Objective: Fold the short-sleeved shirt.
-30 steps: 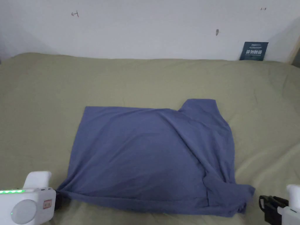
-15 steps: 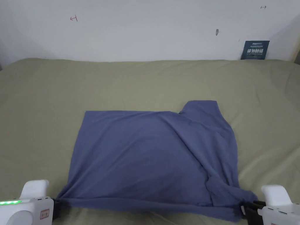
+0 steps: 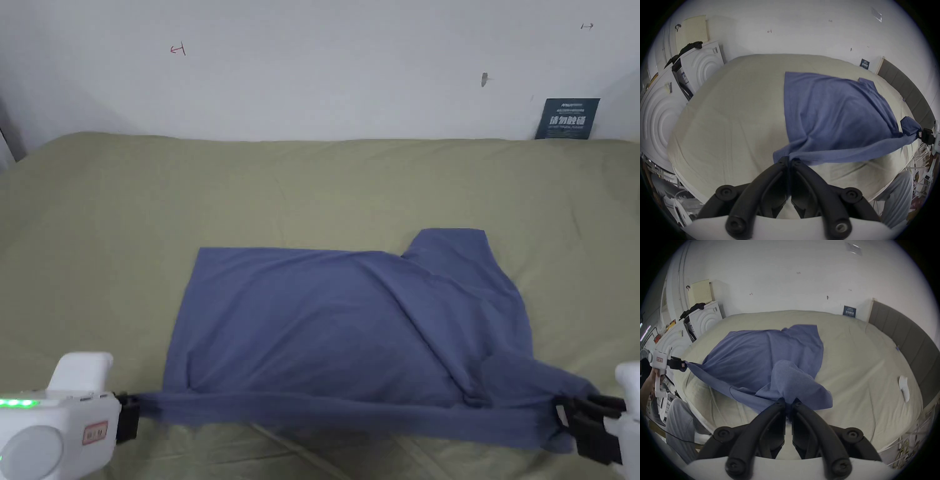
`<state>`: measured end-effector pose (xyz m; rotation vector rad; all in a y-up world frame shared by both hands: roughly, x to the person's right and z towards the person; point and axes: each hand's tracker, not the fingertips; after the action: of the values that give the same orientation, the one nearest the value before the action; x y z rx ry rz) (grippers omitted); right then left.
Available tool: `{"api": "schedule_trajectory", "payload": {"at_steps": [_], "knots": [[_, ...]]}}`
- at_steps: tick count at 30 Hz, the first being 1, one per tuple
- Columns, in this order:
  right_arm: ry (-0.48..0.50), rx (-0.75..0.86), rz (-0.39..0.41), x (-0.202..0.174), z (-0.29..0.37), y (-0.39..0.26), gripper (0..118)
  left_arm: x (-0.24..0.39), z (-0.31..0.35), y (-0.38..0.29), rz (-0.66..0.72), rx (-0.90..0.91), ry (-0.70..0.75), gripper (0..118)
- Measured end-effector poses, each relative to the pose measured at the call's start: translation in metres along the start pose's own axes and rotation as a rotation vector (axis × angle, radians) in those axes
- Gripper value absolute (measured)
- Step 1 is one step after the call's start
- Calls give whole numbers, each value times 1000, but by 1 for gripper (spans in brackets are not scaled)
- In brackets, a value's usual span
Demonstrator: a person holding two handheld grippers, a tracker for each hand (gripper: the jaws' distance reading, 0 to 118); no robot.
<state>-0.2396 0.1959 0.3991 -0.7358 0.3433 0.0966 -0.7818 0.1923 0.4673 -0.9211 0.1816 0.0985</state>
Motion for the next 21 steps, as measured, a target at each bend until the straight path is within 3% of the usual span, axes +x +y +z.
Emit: {"api": "schedule_trajectory", "payload": {"at_steps": [10, 19, 20, 21], "knots": [[-58, -20, 48, 16, -96, 101, 9, 5, -62, 98, -42, 17, 2, 2], [-106, -150, 13, 26, -192, 118, 9, 17, -148, 134, -26, -48, 12, 2], [-106, -166, 1, 28, -198, 117, 10, 19, -154, 134, -26, -49, 13, 3], [-99, -175, -16, 29, -201, 116, 22, 21, -158, 134, -26, -49, 15, 10]]}}
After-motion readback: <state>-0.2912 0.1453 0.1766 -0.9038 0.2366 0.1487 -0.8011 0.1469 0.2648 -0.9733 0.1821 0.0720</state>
